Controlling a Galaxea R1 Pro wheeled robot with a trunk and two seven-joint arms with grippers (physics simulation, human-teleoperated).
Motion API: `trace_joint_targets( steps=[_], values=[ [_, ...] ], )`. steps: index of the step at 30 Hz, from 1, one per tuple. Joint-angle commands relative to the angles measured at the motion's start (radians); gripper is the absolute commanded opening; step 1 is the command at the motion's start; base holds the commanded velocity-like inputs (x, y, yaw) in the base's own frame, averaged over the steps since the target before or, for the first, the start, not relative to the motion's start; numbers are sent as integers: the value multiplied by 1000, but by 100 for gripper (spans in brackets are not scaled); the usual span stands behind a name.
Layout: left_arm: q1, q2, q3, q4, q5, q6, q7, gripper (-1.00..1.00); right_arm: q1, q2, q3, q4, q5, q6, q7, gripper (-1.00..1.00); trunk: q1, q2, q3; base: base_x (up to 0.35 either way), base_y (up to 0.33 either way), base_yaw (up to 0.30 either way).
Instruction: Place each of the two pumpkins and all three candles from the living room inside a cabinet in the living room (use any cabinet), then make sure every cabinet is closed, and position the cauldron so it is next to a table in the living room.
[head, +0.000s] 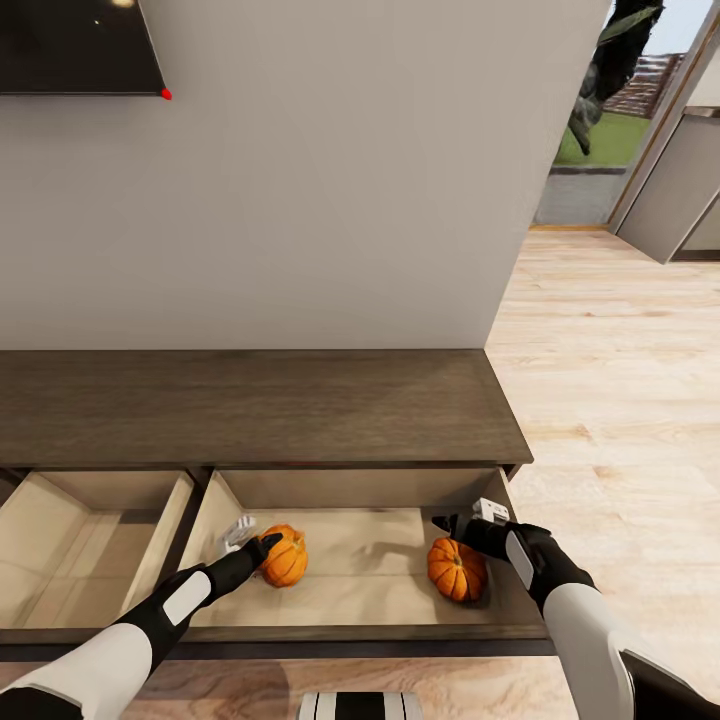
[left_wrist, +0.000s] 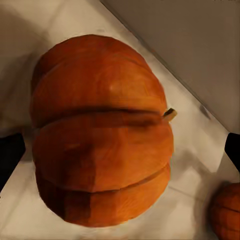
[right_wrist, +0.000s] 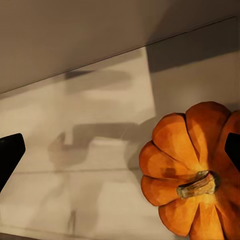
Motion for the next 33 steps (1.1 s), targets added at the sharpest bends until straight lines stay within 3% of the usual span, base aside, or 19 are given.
trace_joint_targets(
  steps=[1, 14, 19, 22, 33],
  values=[
    [31, 1, -2, 2, 0, 0, 0, 100, 0, 0, 0, 0, 0, 0, 0, 100, 0, 0, 0, 0, 0, 0],
    [31, 2, -1, -5, 0, -2, -1, 100, 0, -2, -1, 2, 0, 0, 0, 100, 0, 0, 0, 0, 0, 0],
    [31, 23, 18, -17, 2, -3, -12, 100, 0, -1, -2, 3, 0, 0, 0, 100, 0, 0, 0, 0, 0, 0],
    [33, 47, 31, -88, 2, -3, -14, 100, 0, 0, -1, 4, 0, 0, 0, 100, 0, 0, 0, 0, 0, 0],
    [43, 50, 32, -143, 3, -2, -15, 100, 0, 1, -2, 5, 0, -1, 0, 100, 0, 0, 0, 0, 0, 0]
  ],
)
